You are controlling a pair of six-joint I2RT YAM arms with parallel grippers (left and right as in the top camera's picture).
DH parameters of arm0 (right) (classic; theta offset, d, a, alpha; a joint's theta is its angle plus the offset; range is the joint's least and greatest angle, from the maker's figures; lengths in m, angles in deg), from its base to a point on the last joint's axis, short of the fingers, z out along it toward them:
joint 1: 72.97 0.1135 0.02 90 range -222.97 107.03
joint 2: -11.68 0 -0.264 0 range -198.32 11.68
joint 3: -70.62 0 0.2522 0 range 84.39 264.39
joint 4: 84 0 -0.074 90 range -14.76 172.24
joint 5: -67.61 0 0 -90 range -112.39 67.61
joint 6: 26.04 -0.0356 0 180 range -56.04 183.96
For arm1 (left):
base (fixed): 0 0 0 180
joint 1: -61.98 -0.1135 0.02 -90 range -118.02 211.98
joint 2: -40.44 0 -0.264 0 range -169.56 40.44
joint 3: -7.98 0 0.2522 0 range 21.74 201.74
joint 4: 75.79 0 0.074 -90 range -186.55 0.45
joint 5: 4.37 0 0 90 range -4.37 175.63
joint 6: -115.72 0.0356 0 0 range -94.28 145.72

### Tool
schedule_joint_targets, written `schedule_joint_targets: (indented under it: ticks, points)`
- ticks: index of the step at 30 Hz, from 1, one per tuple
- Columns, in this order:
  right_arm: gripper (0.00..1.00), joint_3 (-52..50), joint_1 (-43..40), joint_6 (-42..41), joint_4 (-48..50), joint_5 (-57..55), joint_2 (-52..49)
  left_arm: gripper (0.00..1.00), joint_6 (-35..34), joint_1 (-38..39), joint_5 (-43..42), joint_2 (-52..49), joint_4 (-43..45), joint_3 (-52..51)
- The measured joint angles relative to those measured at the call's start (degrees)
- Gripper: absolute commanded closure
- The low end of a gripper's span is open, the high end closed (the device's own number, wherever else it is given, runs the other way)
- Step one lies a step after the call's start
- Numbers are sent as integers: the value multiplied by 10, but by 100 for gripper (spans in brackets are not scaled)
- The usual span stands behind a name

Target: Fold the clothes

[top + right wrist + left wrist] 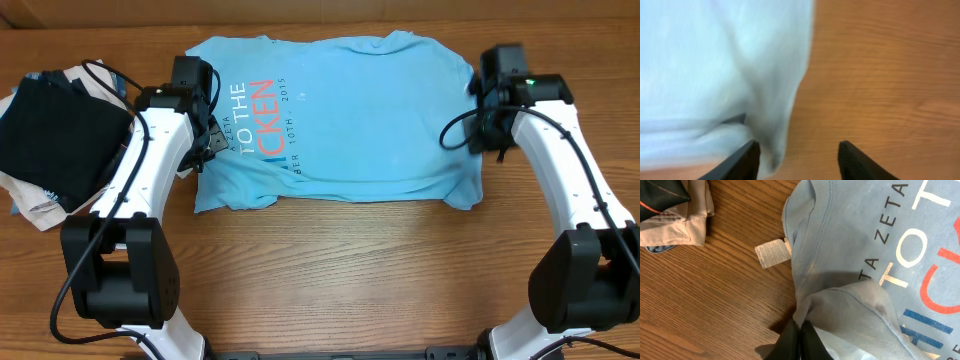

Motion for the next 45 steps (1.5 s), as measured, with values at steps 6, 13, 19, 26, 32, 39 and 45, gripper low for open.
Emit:
schedule_joint_targets:
  ticks: [6, 13, 19, 26, 32, 39, 45]
  points:
    - [41, 0, -9, -18, -30, 37, 0, 96, 0, 0, -7, 0, -7, 0]
    - [55, -30, -2, -37, -138, 158, 0, 96, 0, 0, -11, 0, -7, 0]
    - [67, -116, 28, -58, -60, 200, 0, 96, 0, 0, -13, 0, -5, 0]
    - [69, -197, 58, -123, 51, 162, -1, 96, 0, 0, -16, 0, -5, 0]
    - [69, -210, 56, -181, 67, 91, -1, 96, 0, 0, -16, 0, -5, 0]
    - [69, -219, 56, -195, 73, 96, -1, 96, 0, 0, -16, 0, -5, 0]
    - [71, -252, 56, -200, 103, 105, -1, 96, 0, 0, -16, 0, -5, 0]
